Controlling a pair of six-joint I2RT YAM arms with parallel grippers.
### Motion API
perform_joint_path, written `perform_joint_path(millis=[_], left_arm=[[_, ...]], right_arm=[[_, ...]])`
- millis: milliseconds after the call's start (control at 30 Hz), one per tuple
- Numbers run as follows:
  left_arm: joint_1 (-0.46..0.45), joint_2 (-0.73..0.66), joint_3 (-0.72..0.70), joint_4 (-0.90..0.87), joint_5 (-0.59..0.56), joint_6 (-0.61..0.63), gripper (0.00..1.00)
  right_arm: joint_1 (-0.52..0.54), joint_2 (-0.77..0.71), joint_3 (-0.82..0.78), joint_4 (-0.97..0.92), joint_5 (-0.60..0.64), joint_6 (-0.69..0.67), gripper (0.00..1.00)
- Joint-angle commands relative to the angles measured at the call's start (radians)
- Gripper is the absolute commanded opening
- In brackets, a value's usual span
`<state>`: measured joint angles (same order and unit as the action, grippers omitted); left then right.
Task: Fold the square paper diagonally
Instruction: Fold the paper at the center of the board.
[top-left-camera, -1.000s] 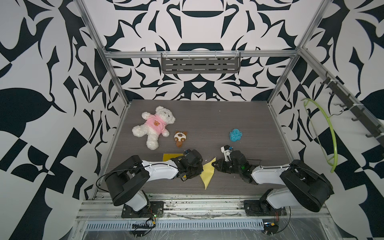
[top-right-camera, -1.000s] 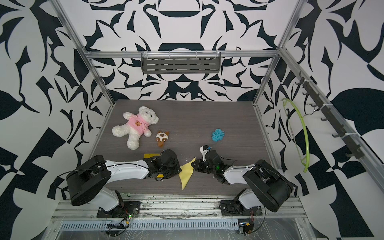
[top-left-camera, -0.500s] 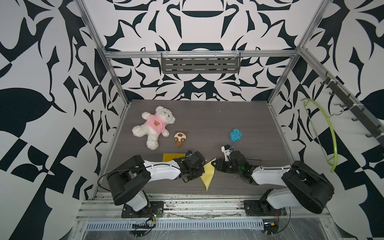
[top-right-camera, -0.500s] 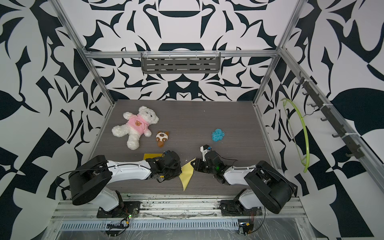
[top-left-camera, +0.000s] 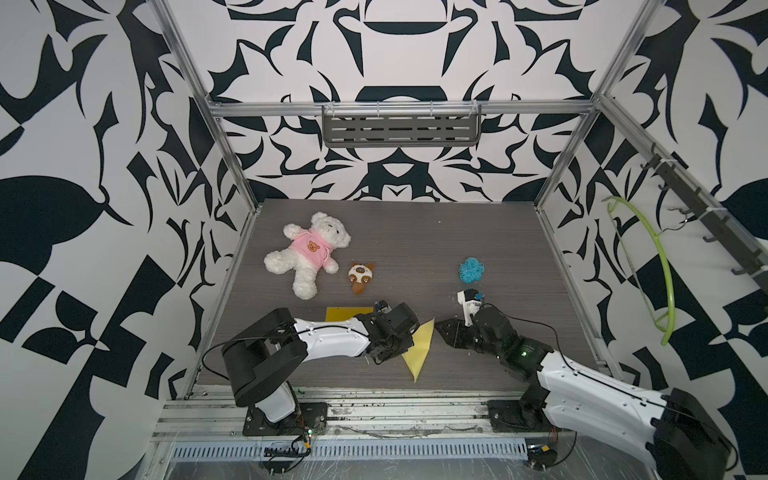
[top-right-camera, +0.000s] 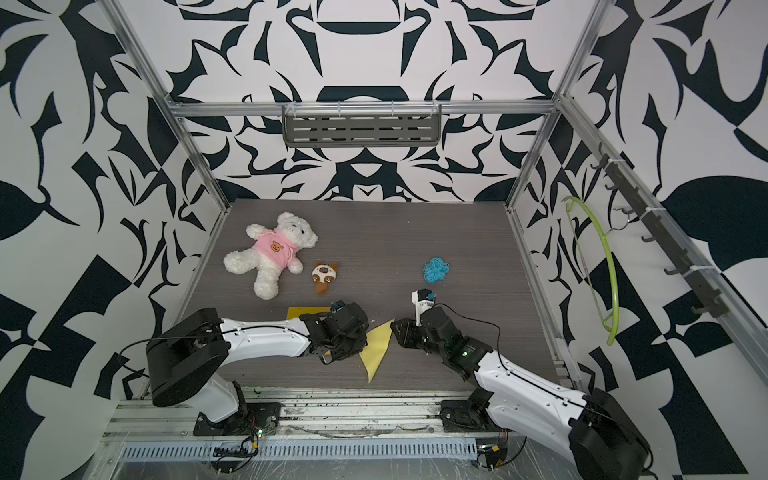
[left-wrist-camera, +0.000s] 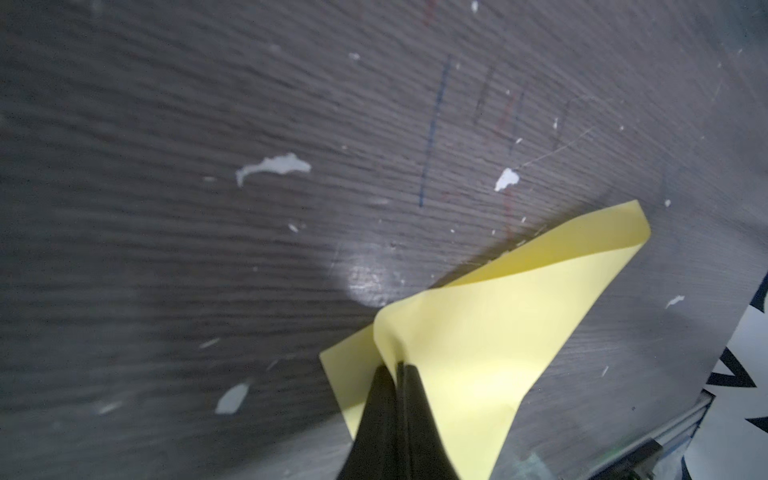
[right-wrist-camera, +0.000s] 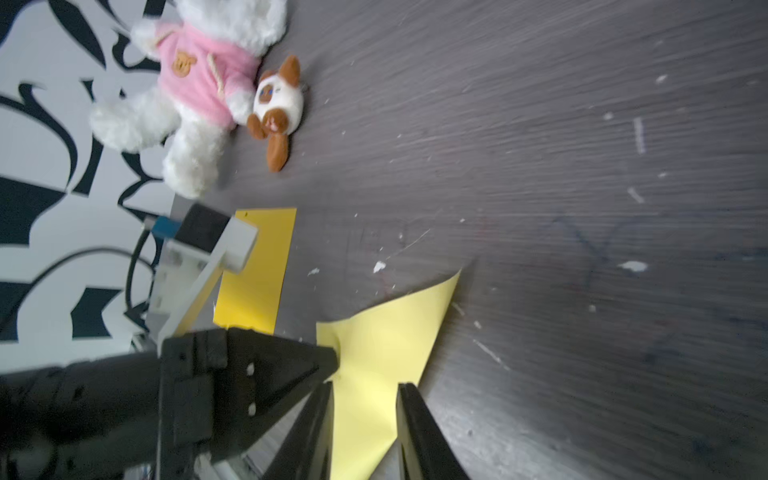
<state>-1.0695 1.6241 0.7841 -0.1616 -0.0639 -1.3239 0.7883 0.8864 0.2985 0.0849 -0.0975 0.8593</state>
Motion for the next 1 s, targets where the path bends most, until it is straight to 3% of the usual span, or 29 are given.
perform_joint_path(millis=[0,100,500,967], left_arm=[[-0.012,0.059,-0.013,-0.119,0.004,0.003,0.00],[-0.014,0.058,-0.012,-0.121,0.003,0.003,0.00],[-0.018,0.053,-0.014,-0.126,-0.003,0.000,0.00],[-0.023,0.049,-0.018,-0.123,-0.007,-0.006,0.00]], right_arm=[[0.083,0.012,-0.010,-0.010,0.060,0.051,0.22],[0.149,0.069,0.002,0.016,0.091,0.065,0.18],[0.230,0.283,0.010,0.099,0.092,0.090,0.16],[0.232,0.229,0.090,-0.101,0.138,0.034,0.15]])
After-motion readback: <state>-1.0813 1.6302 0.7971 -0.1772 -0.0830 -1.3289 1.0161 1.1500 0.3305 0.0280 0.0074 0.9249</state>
